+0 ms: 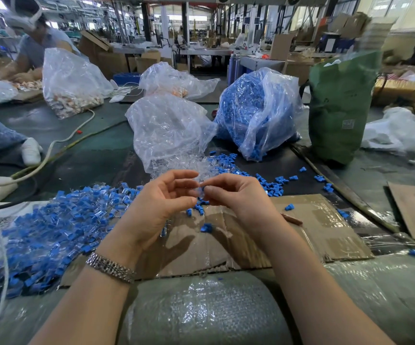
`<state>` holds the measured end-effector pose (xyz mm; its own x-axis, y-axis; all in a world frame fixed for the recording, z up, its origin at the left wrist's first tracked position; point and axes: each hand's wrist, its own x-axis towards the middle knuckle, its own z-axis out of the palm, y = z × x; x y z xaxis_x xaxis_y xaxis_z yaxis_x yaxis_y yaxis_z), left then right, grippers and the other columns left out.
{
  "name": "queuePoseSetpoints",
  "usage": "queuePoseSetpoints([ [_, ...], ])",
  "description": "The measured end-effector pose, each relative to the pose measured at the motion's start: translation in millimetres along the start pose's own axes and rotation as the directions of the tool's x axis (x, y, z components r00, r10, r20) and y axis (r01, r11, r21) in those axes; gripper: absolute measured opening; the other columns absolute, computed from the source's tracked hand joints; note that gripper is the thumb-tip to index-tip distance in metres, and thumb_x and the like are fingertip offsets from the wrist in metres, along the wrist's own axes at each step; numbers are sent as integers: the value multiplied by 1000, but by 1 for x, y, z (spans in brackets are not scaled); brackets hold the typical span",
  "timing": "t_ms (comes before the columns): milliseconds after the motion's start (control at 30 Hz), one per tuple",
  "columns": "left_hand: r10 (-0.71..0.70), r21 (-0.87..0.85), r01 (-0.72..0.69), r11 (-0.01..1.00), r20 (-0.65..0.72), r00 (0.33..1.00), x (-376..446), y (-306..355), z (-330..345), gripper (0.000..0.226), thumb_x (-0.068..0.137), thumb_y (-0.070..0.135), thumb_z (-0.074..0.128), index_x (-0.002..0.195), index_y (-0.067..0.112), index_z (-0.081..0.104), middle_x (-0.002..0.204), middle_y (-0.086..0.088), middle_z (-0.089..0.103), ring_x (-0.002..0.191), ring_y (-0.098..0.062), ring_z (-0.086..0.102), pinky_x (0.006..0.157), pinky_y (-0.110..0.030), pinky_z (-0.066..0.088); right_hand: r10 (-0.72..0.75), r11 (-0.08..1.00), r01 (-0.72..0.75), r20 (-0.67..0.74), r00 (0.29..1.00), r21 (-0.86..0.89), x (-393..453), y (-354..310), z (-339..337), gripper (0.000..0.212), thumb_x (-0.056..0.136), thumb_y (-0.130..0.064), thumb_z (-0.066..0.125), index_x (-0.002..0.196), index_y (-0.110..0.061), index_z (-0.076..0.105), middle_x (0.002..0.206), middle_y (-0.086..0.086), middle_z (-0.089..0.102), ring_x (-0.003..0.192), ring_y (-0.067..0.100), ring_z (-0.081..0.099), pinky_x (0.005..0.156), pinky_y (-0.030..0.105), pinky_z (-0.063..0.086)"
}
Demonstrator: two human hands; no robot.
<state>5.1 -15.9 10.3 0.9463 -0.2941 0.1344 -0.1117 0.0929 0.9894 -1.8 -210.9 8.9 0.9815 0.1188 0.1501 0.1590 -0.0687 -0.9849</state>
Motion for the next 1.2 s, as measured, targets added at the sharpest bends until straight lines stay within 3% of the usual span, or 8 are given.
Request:
queuePoseSetpoints([
  [200,40,179,-34,983,-30,999,-2,-1,3,20,82,22,77,102,20,80,95,-2,80,92,-16,76,81,-20,59,26,991,-30,27,999,128,1,1,1,10,88,-12,76,93,-21,79,96,9,78,93,24,75,85,32,57],
  [467,-17,46,17,999,-1,1000,-4,2,3,20,81,15,77,101,17,80,99,-9,79,94,-22,76,77,-22,59,-47,997,47,-7,999,66,-2,-4,4,7,89,-9,74,90,-16,75,90,12,76,86,24,74,82,32,60],
  [833,43,101,-41,994,-11,999,-3,0,3,19,79,22,78,98,24,81,97,-4,79,93,-16,76,77,-16,56,-50,997,47,67,996,56,-7,-8,1,7,90,-12,73,97,-13,73,91,5,77,87,17,74,78,22,57],
  [967,40,76,-37,996,-48,998,-3,0,2,25,72,26,81,96,23,81,93,-5,79,86,-12,74,74,-17,56,-67,973,37,-125,990,-227,-6,-11,-13,15,90,-34,74,100,-24,69,90,-6,74,86,7,70,75,20,50],
  [1000,43,67,-39,997,-61,997,-2,0,2,24,71,24,82,95,23,82,91,-6,79,84,-12,74,74,-17,55,-75,915,-14,-205,976,-403,-5,-12,-17,20,90,-41,72,101,-26,67,92,-8,71,88,8,66,75,21,49],
  [1067,44,52,-40,998,-71,997,-2,-1,1,22,72,21,81,94,22,82,90,-7,79,84,-13,74,73,-17,55,-17,638,-206,-281,959,-742,-5,-12,-24,41,88,-55,69,111,-22,61,110,-4,62,105,17,58,87,32,49],
  [1133,39,48,-35,998,-76,996,-1,-2,1,22,71,20,81,93,22,82,89,-8,79,83,-13,73,74,-17,55,152,341,-336,-301,941,-878,-7,-13,-29,58,82,-62,70,114,-15,56,124,8,52,120,29,47,98,43,44],
  [1200,35,54,-31,998,-82,996,0,-3,0,23,70,23,82,94,23,82,90,-8,79,83,-13,73,75,-19,56,285,210,-355,-290,914,-911,-10,-15,-32,54,79,-62,74,95,-15,51,123,12,54,119,33,46,97,44,43],
])
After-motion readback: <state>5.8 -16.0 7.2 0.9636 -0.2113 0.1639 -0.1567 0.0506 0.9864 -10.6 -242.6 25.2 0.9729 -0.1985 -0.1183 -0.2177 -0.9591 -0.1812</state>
